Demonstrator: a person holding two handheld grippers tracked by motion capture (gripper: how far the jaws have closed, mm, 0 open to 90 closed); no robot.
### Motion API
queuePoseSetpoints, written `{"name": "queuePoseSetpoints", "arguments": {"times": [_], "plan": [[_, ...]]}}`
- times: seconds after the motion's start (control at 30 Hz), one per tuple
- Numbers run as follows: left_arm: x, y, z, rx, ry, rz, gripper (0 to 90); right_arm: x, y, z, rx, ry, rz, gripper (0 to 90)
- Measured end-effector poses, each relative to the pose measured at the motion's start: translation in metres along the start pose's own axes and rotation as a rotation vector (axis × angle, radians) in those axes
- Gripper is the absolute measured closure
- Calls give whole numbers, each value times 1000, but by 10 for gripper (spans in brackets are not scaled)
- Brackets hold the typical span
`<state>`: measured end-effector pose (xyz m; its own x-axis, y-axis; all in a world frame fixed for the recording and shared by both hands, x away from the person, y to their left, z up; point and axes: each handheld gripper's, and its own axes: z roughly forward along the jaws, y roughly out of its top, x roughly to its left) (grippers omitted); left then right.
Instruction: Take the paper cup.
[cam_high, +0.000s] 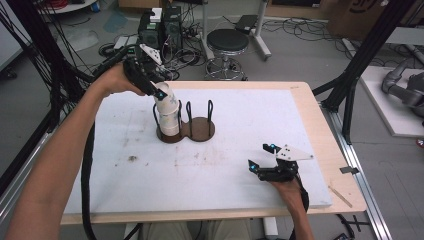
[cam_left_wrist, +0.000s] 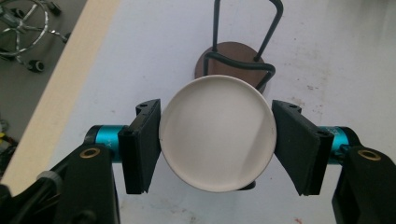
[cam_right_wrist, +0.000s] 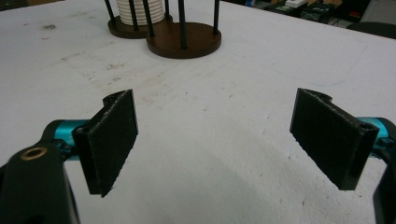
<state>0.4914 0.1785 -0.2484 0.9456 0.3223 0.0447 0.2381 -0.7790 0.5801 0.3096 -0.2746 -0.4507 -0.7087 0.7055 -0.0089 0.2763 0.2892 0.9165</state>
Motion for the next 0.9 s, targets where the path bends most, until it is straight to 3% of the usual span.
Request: {"name": "queuePoseSetpoints", "arguments": {"times": [0.27, 0.53, 0.6, 0.73, 0.9], "plan": [[-4, 15, -22, -29, 26, 24, 360, 0, 0, 0, 2, 2, 2, 155], [-10, 18, -30, -39, 30, 32, 360, 0, 0, 0, 2, 3, 0, 155], [-12, 18, -33, -54, 32, 34, 360, 0, 0, 0, 3, 3, 2, 155], [-26, 16, -37, -130, 15, 33, 360, 1, 0, 0, 5, 5, 7, 155], [-43, 3, -40, -204, 4, 32, 360, 0, 0, 0, 1, 0, -1, 155]]}}
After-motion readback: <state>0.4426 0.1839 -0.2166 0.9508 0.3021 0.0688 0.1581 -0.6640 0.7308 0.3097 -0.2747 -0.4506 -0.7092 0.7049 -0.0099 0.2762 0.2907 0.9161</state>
